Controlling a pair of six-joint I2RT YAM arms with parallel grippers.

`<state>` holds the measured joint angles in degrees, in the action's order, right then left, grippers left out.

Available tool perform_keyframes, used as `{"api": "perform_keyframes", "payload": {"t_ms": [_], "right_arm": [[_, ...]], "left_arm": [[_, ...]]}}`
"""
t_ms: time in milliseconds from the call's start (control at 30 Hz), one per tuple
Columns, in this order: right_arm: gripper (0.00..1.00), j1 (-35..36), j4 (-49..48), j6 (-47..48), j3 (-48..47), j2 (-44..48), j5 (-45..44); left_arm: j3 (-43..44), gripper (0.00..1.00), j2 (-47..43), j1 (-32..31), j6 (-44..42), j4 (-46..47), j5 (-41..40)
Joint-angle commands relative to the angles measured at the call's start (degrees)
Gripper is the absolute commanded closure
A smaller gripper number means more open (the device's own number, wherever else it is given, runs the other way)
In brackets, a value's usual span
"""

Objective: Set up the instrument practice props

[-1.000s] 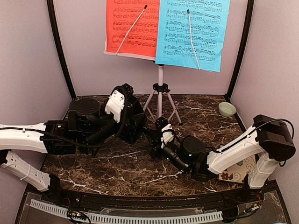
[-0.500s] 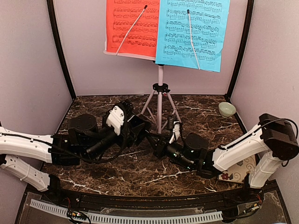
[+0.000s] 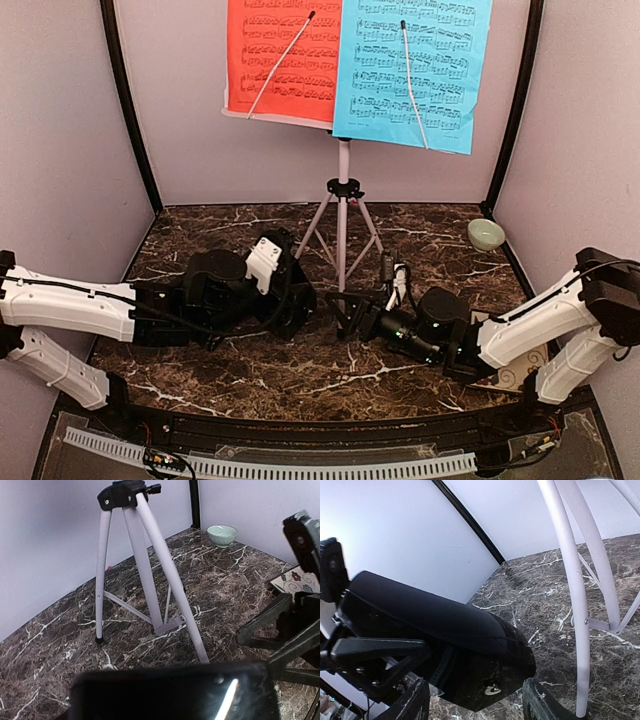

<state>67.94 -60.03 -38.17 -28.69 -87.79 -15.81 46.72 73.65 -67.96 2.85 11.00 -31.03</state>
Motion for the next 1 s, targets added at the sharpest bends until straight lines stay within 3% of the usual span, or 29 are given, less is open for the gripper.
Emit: {"api": "perform_keyframes", "payload": {"t_ms": [0, 267, 600, 767, 967], "right_arm": [[0.32, 0.4, 3.4, 1.7, 1.4, 3.8, 0.9], [0.20, 0.1, 15.5, 5.0, 0.4, 10.0, -1.4], [0.10, -0.7, 18.6, 5.8, -1.2, 11.5, -2.8], [0.03, -1.2, 23.0, 6.0, -3.7, 11.4, -3.4], [0.00, -1.9, 23.4, 5.9, -4.1, 13.3, -4.3]], "left_arm": [[1.1, 1.00, 1.5, 0.4, 7.0, 4.3, -1.0], [2.0, 1.00, 8.0, 0.9, 16.1, 3.1, -3.8], [0.4, 0.95, 11.5, 1.2, 16.2, 8.7, -1.7], [0.7, 0.80, 12.2, 1.7, 16.9, 8.4, 0.6], [2.0, 0.50, 13.0, 1.9, 17.4, 5.6, 3.1]]}}
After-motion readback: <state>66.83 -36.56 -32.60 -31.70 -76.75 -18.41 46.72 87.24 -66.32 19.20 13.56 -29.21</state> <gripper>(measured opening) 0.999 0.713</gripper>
